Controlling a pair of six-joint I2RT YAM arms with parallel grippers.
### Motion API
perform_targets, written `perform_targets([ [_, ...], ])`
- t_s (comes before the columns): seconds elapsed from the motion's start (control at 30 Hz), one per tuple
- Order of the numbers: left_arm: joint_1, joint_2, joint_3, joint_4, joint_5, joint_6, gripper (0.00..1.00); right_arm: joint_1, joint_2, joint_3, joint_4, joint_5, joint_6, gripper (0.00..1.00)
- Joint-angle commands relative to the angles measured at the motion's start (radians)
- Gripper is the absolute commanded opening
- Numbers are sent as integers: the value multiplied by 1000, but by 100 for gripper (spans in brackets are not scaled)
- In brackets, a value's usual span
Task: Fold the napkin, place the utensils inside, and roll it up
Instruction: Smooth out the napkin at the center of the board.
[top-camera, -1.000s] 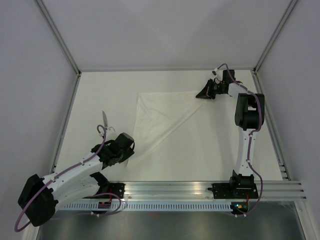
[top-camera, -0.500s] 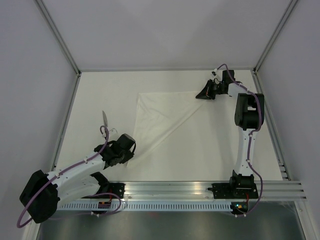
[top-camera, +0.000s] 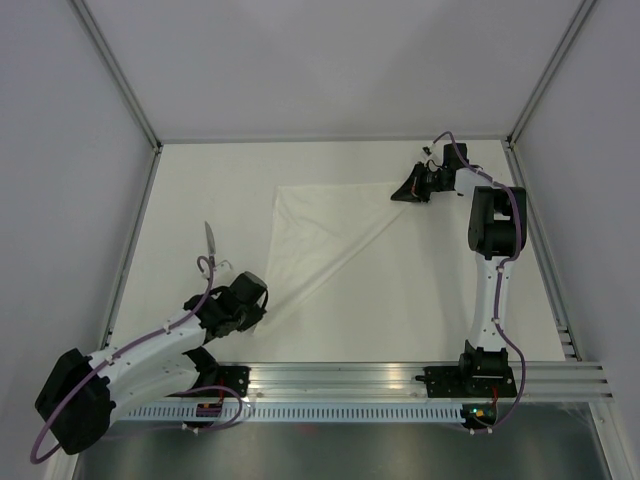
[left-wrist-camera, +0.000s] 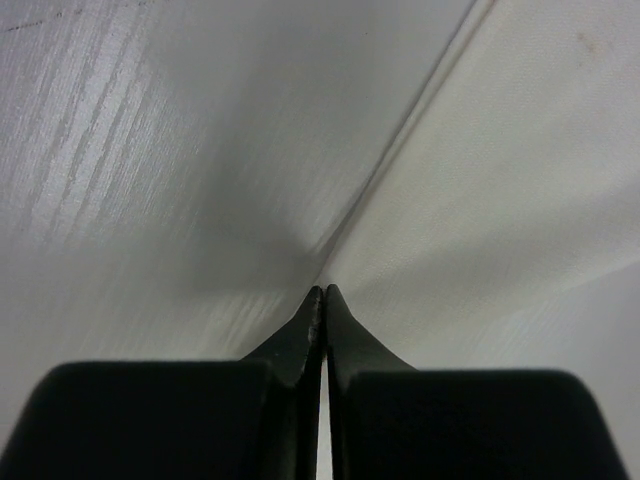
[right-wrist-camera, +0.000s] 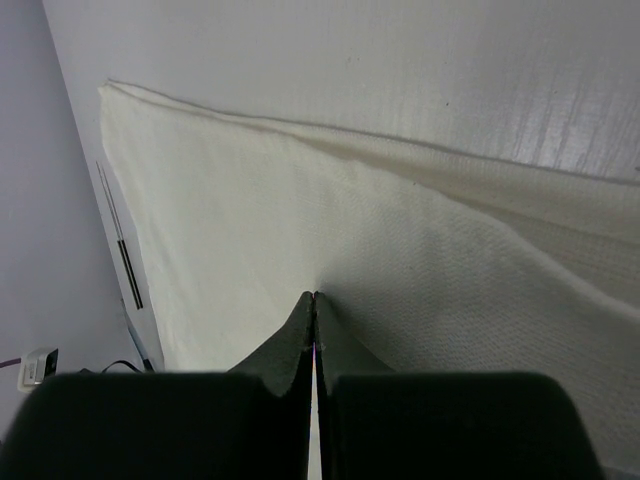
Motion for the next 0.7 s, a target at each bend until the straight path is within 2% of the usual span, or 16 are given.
perform_targets([
  [0.0,-3,-34,-10,4,25,3,2,-3,14,31,1,34,33,0],
  [0.67,-3,-41,28,-112,53,69,2,-35,27,16,22,48,82,0],
])
